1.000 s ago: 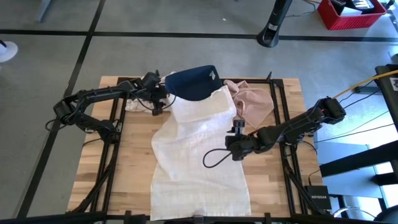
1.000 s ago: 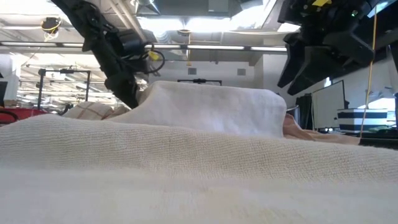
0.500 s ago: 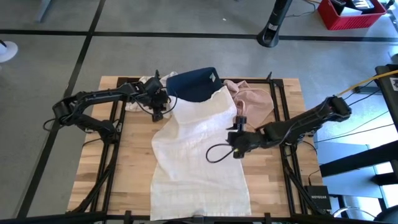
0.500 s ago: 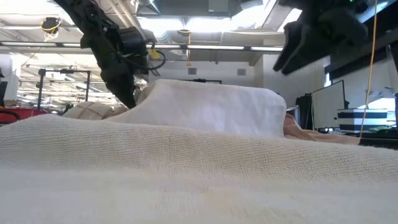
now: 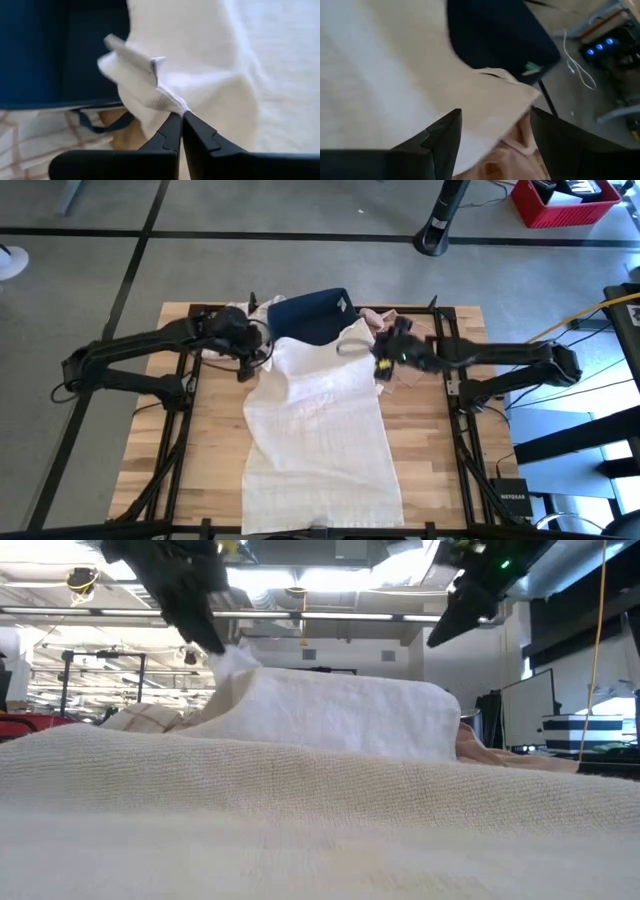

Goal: Fold towel
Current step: Fold the white with gray pattern towel on the table

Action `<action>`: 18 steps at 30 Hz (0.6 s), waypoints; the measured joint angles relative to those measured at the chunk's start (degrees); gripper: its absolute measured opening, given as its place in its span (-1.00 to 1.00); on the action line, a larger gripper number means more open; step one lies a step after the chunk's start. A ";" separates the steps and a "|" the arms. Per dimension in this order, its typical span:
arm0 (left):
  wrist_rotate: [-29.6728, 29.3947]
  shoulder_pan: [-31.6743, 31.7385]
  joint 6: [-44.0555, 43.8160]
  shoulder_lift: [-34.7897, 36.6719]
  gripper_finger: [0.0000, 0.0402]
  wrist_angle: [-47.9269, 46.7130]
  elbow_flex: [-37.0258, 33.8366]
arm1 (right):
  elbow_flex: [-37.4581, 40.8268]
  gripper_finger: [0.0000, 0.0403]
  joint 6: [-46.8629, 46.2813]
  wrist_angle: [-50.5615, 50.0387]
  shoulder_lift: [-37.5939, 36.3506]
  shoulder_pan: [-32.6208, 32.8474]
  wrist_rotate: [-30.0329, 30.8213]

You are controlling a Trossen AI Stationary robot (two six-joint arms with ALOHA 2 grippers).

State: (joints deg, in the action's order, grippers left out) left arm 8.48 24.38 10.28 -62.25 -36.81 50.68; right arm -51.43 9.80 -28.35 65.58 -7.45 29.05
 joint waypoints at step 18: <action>-2.76 -1.15 -0.92 0.91 -0.99 -0.24 0.00 | 0.02 0.17 -12.11 19.85 15.77 -34.35 -45.18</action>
State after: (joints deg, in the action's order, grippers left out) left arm 5.72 23.22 9.37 -61.34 -37.06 50.68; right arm -51.42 -2.31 -8.50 81.35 -41.80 -16.13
